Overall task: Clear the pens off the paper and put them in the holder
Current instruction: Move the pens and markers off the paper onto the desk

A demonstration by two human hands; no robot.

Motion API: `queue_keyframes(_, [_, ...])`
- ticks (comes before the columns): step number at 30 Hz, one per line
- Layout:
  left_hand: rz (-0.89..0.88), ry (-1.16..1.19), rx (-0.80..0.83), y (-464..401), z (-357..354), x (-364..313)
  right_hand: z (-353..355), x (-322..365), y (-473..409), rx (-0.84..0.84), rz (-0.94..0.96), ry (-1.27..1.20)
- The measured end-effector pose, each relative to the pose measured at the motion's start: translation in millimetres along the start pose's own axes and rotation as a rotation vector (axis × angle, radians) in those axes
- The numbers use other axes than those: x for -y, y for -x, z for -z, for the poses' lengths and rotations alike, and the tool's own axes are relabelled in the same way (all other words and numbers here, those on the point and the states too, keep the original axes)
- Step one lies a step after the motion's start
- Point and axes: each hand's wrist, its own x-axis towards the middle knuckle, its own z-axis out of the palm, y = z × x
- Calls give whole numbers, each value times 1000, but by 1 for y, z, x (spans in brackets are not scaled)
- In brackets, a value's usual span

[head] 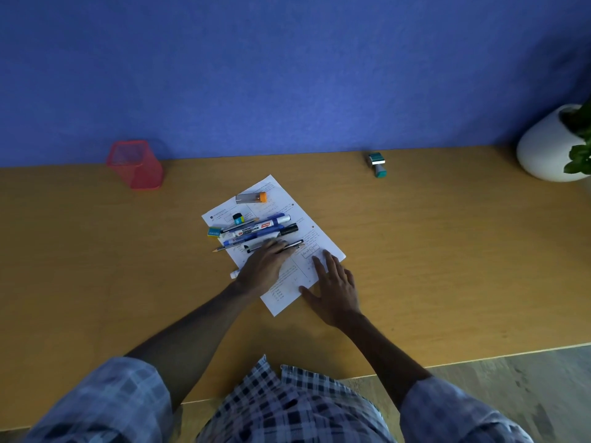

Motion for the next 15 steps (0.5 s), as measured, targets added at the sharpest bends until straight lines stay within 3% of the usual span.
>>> queue_keyframes(15, [82,8,-171,65,20,48,-6,-2,-1,-17,-2,3])
